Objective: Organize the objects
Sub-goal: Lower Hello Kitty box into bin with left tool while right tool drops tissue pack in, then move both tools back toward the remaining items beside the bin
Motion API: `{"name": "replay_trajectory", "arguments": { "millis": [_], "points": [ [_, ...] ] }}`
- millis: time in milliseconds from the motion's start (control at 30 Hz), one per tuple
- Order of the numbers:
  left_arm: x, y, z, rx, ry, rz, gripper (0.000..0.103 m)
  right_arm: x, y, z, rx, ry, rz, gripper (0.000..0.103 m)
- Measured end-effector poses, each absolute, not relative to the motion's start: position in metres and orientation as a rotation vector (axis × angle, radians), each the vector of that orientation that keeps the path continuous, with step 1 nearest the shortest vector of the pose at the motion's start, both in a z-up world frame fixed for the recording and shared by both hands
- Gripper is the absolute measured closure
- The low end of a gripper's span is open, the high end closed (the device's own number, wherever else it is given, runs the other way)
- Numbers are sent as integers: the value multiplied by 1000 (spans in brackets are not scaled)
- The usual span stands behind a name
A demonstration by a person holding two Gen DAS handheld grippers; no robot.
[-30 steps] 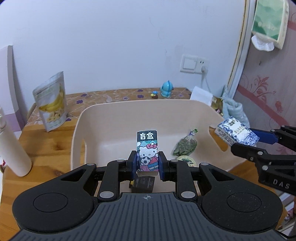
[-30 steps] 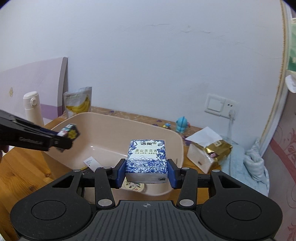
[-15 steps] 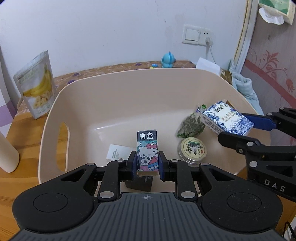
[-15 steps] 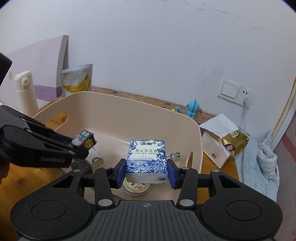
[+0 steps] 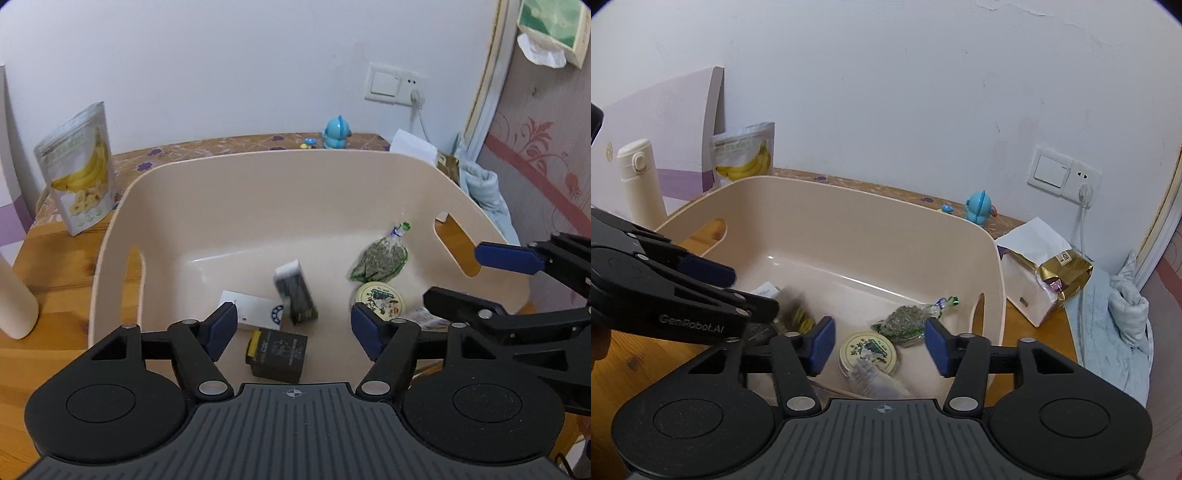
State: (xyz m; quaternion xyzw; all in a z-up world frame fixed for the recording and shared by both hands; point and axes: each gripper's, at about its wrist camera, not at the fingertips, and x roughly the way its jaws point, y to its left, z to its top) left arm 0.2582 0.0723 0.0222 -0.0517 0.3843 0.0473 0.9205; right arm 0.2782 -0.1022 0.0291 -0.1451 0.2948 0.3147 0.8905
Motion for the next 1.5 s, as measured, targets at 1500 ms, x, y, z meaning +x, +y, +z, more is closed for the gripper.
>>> {"name": "replay_trajectory", "arguments": {
  "millis": [1500],
  "points": [
    [141,53,-2,-108,858,145,21,209,-136,2,-341,675,654,0]
  ]
}}
